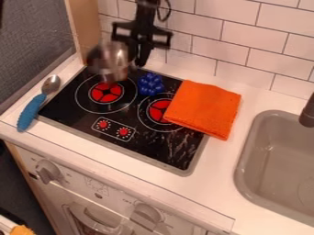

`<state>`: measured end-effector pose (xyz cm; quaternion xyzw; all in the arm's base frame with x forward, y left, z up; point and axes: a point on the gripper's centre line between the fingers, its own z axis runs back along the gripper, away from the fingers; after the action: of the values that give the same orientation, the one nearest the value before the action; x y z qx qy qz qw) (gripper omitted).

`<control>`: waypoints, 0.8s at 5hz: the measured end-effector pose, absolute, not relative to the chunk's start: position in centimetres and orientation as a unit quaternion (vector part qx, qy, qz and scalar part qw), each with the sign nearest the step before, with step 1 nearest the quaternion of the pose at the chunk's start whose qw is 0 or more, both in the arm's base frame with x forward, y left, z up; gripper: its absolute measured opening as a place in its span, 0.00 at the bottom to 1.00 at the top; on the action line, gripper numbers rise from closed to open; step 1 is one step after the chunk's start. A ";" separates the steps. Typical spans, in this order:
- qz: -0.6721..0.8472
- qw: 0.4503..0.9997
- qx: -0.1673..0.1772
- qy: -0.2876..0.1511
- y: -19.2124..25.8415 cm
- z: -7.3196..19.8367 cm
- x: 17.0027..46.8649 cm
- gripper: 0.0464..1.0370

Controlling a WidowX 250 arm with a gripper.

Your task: Move the silver pot on the left burner

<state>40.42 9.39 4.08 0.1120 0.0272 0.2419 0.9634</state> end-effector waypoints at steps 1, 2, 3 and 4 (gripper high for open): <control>0.236 0.964 0.116 0.035 9.5 4.2 40.2 0.52; 0.221 0.968 0.111 0.039 9.3 3.4 39.8 0.84; 0.182 0.979 0.093 0.013 8.7 4.3 39.5 0.98; 0.066 0.996 0.054 -0.039 7.4 4.9 39.1 0.97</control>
<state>39.07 7.35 4.89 0.0539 -0.0393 0.0658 0.9956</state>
